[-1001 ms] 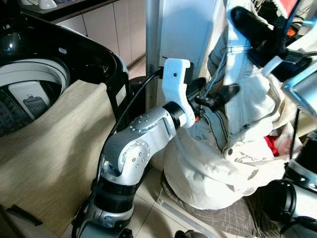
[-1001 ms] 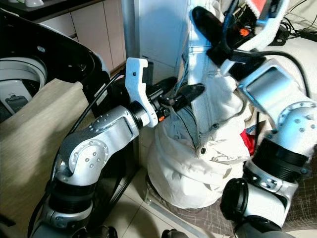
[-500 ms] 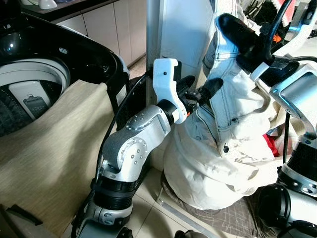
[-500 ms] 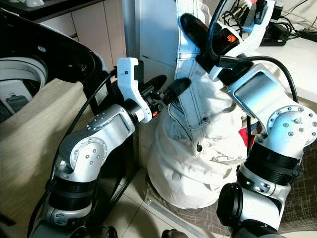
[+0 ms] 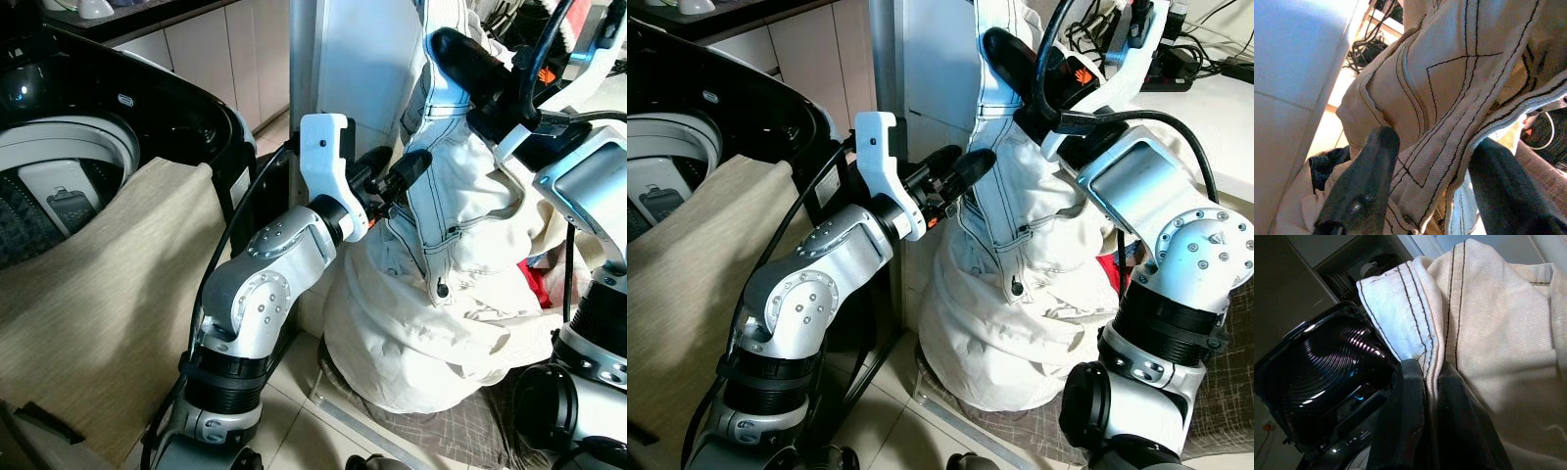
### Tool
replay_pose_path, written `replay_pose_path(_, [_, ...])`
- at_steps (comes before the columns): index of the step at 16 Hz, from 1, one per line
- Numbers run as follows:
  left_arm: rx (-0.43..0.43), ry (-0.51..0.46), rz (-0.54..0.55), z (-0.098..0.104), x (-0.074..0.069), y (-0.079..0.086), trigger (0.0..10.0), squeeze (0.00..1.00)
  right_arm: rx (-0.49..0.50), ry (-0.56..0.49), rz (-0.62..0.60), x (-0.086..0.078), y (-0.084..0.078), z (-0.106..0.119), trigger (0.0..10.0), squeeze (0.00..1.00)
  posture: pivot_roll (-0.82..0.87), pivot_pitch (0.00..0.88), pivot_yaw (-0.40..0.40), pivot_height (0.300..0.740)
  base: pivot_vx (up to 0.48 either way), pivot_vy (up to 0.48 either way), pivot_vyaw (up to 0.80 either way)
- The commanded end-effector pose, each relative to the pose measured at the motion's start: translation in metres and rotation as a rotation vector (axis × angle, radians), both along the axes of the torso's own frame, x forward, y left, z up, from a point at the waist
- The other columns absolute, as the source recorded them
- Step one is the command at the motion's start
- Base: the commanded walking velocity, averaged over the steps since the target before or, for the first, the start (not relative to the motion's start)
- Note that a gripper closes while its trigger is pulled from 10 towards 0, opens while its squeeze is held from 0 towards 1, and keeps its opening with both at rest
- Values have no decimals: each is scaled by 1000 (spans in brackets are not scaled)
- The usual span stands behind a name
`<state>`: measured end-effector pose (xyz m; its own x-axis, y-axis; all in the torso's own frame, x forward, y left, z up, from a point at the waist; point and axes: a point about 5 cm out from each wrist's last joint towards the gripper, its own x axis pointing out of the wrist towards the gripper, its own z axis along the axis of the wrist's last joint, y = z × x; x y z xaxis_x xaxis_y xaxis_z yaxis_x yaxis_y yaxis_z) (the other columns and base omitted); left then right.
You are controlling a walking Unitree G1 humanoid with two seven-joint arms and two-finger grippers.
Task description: Clothes washing
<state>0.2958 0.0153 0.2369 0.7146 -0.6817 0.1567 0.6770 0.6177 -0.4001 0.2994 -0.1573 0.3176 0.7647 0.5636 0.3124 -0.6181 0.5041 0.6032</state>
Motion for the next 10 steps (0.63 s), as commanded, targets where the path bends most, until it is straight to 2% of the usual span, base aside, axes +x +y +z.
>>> replay_pose_path(1, [-51, -25, -27, 12, -3, -11, 0, 0, 10, -55, 5, -7, 0, 8, 0, 0, -100, 36, -39, 740, 0, 0, 0])
replay_pose_path(10, [-86, -36, -16, 15, -2, -7, 0, 0, -1, -55, -4, -5, -3, 9, 0, 0, -99, 34, -40, 740, 0, 0, 0])
